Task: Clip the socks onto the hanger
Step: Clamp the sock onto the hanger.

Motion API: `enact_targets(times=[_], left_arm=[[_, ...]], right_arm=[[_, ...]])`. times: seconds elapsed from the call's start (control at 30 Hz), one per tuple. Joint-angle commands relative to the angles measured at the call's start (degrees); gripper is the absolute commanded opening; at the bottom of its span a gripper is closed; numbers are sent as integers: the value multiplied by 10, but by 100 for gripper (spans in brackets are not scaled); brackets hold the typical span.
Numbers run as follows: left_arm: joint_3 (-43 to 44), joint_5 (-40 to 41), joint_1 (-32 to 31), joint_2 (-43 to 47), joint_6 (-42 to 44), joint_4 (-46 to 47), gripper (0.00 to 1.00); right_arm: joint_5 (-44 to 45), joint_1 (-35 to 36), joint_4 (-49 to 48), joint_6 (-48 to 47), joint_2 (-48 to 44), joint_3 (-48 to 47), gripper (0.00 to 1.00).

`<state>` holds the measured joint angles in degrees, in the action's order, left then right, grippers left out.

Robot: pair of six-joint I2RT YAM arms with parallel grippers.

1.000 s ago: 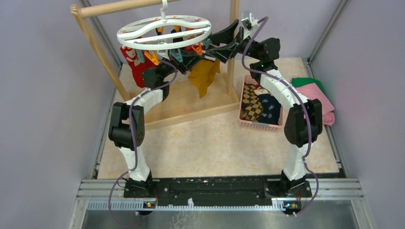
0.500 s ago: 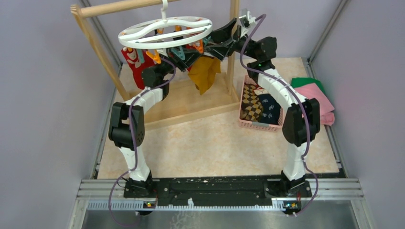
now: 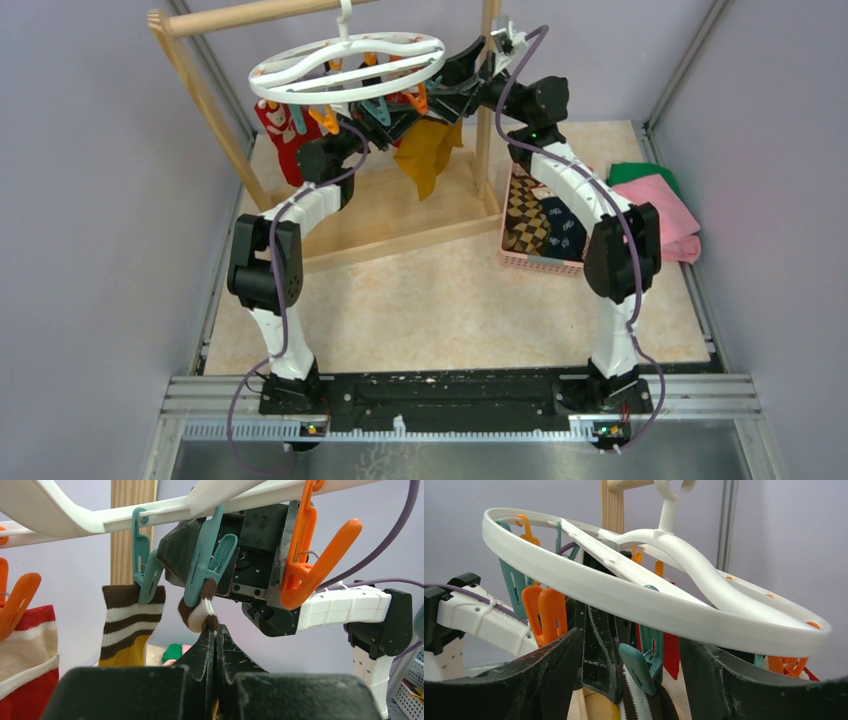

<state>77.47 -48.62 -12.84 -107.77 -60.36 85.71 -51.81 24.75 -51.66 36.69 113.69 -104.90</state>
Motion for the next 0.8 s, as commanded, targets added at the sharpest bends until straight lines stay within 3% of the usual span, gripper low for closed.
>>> enact_targets(times=[0.0,0.27,0.4,0.53,0.77], left_arm=[[15,0,1,8,-12,170,0],[13,0,1,7,-12,170,0],[7,2,2,6,-11,170,0],[3,4,2,6,-11,170,15],[-38,-7,2,25,14,170,38]], right_arm=[[5,7,-30,17,8,-35,68],[4,7,-57,37,4,-29,59],[18,2,-20,4,-25,1,65],[44,-2,56,-79,-79,68,72],[55,-19,63,-120,-168,191,73]])
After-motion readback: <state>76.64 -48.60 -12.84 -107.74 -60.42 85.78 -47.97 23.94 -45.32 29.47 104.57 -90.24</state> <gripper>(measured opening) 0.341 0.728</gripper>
